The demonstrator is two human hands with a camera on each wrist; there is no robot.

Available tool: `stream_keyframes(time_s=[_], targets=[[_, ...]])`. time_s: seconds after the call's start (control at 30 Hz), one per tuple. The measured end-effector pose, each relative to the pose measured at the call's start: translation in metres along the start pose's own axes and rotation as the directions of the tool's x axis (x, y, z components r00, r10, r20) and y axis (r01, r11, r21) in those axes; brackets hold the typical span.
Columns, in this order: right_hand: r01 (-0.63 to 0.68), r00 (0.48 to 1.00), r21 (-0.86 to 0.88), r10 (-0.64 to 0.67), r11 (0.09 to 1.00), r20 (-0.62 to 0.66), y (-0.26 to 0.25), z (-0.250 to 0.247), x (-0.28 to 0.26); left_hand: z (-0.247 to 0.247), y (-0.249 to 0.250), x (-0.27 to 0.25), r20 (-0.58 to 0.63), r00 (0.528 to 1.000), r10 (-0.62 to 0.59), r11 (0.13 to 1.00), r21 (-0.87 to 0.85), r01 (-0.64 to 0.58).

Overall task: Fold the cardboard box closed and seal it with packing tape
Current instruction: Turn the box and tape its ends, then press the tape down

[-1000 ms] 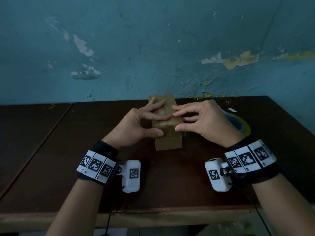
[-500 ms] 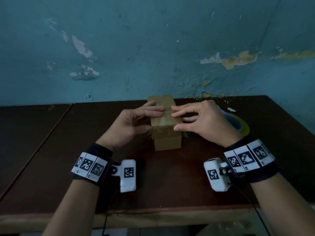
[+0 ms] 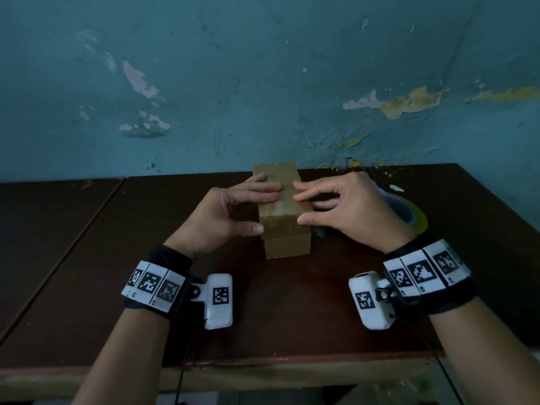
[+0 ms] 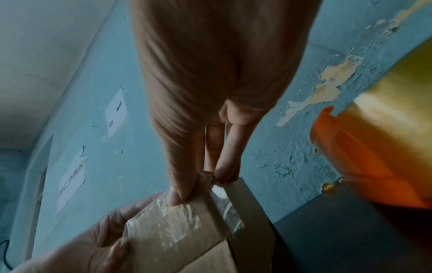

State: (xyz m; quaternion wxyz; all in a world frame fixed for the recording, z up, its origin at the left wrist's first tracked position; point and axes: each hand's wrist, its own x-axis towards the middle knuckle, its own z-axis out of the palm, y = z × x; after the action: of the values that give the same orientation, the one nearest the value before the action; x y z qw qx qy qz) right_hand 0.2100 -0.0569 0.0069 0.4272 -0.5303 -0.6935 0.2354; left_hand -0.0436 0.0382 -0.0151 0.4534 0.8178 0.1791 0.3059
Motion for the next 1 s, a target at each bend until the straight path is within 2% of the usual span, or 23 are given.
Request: stream_keyframes(time_s=[0.33,0.57,0.8,1.0], targets=[[-0.012,1.000,0.019,0.012,1.000,-0.007,-0.001,0.002,-0.001,0.006,0.003,0.002,-0.081,0.997,-0.003,0.994,0.110,0.012],[-0.006,1.000,0.010,0.006,1.000,-0.012,-0.001,0.003,-0.002,0.010,0.008,0.004,-0.070,0.997,0.022,0.975,0.223,-0.006],[-0.003,1.000,0.003,0.003,1.000,-0.014,-0.002,0.004,-0.002,0.011,0.010,0.004,-0.063,0.998,-0.028,0.964,0.263,0.044],[-0.017,1.000,0.028,0.017,0.999,-0.006,-0.002,0.002,-0.002,0.001,0.004,0.000,0.065,0.995,-0.077,0.979,0.196,0.063]])
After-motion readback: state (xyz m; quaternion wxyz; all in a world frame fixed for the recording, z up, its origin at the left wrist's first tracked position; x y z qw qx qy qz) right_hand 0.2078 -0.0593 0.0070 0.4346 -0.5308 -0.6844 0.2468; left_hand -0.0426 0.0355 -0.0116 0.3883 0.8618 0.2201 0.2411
